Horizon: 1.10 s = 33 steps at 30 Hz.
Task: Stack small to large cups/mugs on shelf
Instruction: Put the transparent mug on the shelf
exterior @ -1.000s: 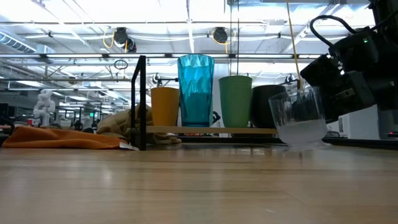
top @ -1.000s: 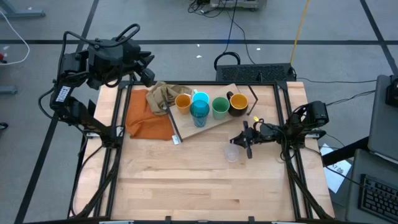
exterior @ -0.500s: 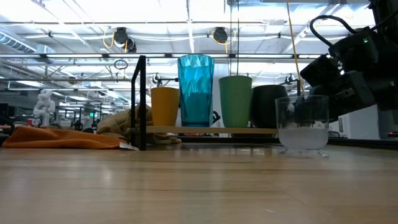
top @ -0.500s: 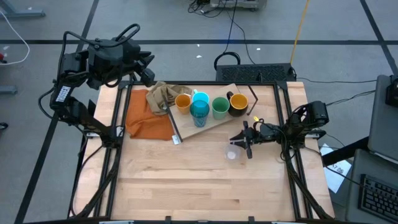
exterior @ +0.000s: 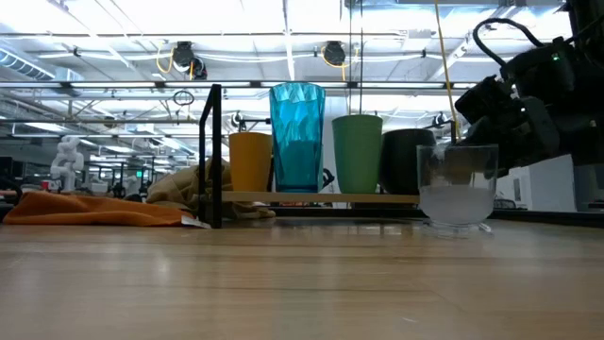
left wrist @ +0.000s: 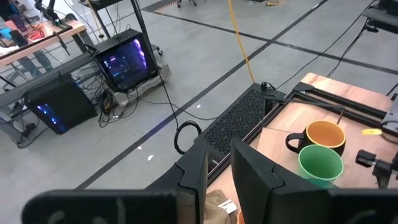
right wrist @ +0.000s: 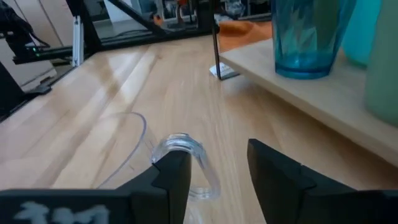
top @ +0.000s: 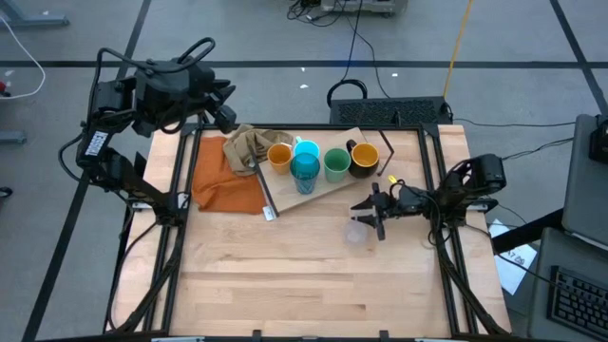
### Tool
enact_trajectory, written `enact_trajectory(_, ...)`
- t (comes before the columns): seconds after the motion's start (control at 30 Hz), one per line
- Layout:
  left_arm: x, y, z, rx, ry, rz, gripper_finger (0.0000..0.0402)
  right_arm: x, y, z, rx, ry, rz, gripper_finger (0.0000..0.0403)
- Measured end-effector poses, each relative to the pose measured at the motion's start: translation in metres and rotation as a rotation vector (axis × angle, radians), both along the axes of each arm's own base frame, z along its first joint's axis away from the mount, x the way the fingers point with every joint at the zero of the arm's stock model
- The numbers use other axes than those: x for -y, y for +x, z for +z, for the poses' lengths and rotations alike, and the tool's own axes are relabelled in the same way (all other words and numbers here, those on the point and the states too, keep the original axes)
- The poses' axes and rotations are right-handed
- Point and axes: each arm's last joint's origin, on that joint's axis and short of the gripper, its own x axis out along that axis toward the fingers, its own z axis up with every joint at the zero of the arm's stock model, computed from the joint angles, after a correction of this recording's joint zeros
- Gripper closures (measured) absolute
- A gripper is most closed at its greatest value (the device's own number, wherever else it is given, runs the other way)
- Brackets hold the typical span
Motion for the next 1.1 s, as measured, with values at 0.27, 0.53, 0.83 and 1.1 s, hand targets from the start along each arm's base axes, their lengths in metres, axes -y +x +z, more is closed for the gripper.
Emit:
enact_trajectory(0.27, 0.000, 0.000, -0.001, -0.003, -0.010, 0.005, 0.0330, 0.004, -0.004, 0.001, -0.052, 0.007, -0.024, 0.0254)
enact_trajectory(0.53, 0.000, 0.000, -0.001, 0.005, -0.016, 0.008, 0.0330, 0.010, -0.006, -0.002, -0.095, 0.042, -0.069, 0.0247)
enact_trajectory(0.83, 0.000, 0.000, -0.001, 0.005, -0.016, 0.007, 0.0330, 0.011, -0.007, -0.005, -0.122, 0.065, -0.079, 0.0179)
enact_trajectory(1.1, 0.000, -0.001, -0.001, 0.005, -0.015, 0.011, 0.0330, 0.011, -0.008, -0.007, -0.145, 0.062, -0.078, 0.0145)
